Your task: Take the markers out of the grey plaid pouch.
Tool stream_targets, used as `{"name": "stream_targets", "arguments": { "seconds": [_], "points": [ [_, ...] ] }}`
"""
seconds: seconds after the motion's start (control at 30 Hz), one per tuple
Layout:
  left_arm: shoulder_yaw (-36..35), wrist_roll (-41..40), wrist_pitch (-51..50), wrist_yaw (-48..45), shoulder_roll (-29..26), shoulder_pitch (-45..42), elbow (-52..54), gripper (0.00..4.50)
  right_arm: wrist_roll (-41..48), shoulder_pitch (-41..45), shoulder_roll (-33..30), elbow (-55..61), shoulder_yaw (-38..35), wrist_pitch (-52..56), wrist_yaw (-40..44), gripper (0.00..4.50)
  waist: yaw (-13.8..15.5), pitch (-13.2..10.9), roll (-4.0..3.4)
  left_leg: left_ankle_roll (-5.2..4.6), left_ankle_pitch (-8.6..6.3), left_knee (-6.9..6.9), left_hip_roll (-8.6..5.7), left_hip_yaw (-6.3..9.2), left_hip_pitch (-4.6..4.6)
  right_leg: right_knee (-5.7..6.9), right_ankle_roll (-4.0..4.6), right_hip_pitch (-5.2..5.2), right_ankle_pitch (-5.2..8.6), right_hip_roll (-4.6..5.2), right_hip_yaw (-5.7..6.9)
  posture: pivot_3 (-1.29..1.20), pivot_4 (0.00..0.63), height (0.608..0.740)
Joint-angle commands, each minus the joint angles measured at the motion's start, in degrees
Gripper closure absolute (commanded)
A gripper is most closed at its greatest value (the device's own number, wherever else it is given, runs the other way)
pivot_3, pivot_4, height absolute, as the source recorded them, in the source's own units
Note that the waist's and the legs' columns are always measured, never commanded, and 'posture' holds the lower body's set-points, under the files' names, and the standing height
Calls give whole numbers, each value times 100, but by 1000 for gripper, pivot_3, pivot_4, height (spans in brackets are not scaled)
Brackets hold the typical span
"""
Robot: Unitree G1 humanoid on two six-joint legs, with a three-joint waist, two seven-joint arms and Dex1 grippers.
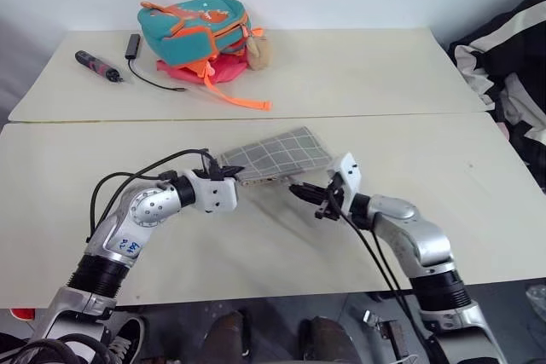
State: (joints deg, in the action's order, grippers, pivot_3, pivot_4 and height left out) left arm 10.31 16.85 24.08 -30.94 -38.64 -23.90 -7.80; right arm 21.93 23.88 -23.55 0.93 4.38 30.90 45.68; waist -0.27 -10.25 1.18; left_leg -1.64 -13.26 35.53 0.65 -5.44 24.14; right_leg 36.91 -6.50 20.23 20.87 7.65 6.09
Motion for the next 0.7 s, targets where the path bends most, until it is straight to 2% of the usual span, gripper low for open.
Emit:
{"name": "stream_targets", "arguments": {
  "seconds": [0.03,0.3,0.37,0.6,0.7],
  "points": [
    [-367,-355,132,-46,-184,19,-97,4500,-63,156,-383,-226,-365,-304,138,4478,1,0,0,0,0,0,1,0,0,0,0,0,0,-1,0,0,150,740],
    [-627,-974,111,-155,-208,68,-216,4500,-282,433,-1195,-1338,-756,-1022,410,4478,9,0,0,0,0,4,2,-3,-1,-2,0,-3,0,-4,2,0,150,740],
    [-630,-914,184,-134,-265,60,-301,4500,-339,465,-1332,-1541,-736,-1226,524,4478,35,-3,-1,-3,-1,11,-1,-2,0,-1,-1,-6,0,-5,7,0,150,740],
    [-590,-915,171,-130,-121,-11,-304,4500,-6,422,-776,-968,-686,-974,443,4478,-38,-4,-3,2,0,12,16,-4,-5,-11,-3,-16,-2,-8,6,0,150,740],
    [-645,-944,123,-145,-89,-1,-308,4500,-296,423,-866,-1178,-642,-1157,408,4478,-13,-4,-4,0,-1,14,11,-5,-4,-10,-3,-16,-2,-8,6,0,150,740]
  ]
}}
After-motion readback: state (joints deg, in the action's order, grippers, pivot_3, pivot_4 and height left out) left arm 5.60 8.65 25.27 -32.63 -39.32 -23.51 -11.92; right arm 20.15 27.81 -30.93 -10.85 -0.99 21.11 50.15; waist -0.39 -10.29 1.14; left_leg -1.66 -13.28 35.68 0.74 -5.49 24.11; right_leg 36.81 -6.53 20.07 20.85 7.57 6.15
